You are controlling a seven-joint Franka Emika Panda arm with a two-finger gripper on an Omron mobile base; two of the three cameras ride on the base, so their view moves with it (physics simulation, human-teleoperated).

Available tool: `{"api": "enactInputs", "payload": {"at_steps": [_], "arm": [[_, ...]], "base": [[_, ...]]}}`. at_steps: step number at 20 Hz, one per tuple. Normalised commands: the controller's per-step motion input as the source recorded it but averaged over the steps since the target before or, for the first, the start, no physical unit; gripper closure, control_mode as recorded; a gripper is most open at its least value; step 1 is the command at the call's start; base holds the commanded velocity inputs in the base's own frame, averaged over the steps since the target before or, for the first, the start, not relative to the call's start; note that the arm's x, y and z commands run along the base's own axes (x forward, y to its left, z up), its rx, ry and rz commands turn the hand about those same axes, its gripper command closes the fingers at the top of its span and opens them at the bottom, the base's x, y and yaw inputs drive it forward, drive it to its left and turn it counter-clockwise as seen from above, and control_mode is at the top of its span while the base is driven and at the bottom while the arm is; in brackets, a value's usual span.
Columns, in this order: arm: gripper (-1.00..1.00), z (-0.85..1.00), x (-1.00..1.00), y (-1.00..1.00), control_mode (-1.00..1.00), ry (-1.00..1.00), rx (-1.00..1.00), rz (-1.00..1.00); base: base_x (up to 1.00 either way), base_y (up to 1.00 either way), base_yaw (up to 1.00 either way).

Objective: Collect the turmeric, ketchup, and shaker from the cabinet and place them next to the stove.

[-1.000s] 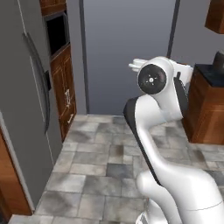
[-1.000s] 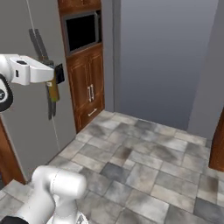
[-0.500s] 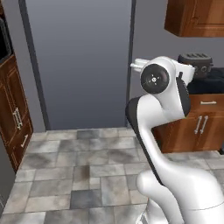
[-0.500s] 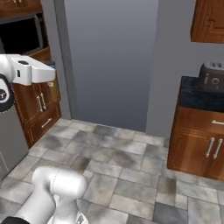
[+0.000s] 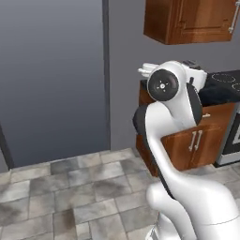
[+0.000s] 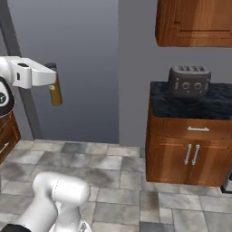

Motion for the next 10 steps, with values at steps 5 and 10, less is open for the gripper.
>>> {"api": "enactInputs", "payload": {"at_steps": [5,10], "arm": [[1.00,0.00,0.00,0.00,1.00,0.00,0.00,0.00],[1.00,0.00,0.00,0.00,1.00,0.00,0.00,0.00]], "base": [[0.71,-0.37,-0.42],[0.69,-0.47,-0.41]]}}
